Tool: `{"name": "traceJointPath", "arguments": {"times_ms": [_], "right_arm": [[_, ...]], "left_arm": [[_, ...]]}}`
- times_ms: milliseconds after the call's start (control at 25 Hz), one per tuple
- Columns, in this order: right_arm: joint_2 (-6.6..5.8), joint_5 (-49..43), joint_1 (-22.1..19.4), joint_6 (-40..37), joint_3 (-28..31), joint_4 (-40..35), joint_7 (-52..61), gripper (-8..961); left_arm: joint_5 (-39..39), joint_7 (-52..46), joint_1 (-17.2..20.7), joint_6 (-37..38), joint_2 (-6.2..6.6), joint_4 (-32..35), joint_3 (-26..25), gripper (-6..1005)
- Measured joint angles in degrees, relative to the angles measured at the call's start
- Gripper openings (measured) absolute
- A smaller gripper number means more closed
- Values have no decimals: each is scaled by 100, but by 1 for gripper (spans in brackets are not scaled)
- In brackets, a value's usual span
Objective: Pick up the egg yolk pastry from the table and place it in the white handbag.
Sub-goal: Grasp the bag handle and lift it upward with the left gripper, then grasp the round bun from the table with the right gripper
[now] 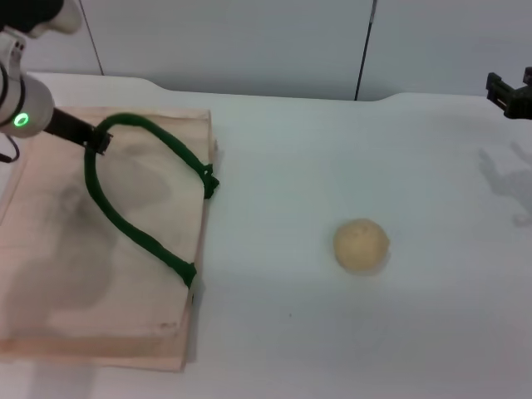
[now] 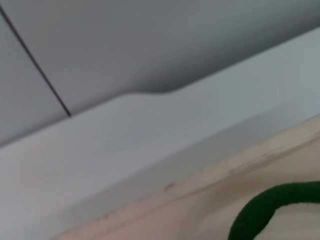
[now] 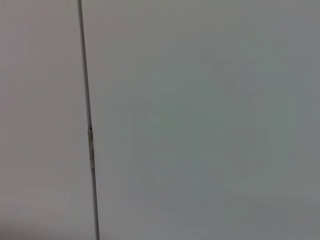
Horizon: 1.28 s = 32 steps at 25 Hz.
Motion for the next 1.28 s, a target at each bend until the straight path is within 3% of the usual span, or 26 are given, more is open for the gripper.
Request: {"name": "traceJointPath", "arguments": {"times_ms": [280,560,800,960,1280], "right_arm": [[1,-63,-30,2,-146,103,-41,584],[17,-569,-40,248,-261,94,-1,585],[4,-700,-624,436,-550,846,170,590],[0,-1373,-1015,481,-574,1389,733,604],[1,-3073,-1133,1136,-531,1780,2088,634]], "left_arm": [[-828,46,595,-520,23,1784,163,129],[-973,24,586,-1008,41,2940,55,130],[-1104,56,571,-1373,41,3505,-148,130],[-1111,98,448,-1639,43,3765,-408,130],[-1232,122,222,-1925,46,4018,-507,128]]}}
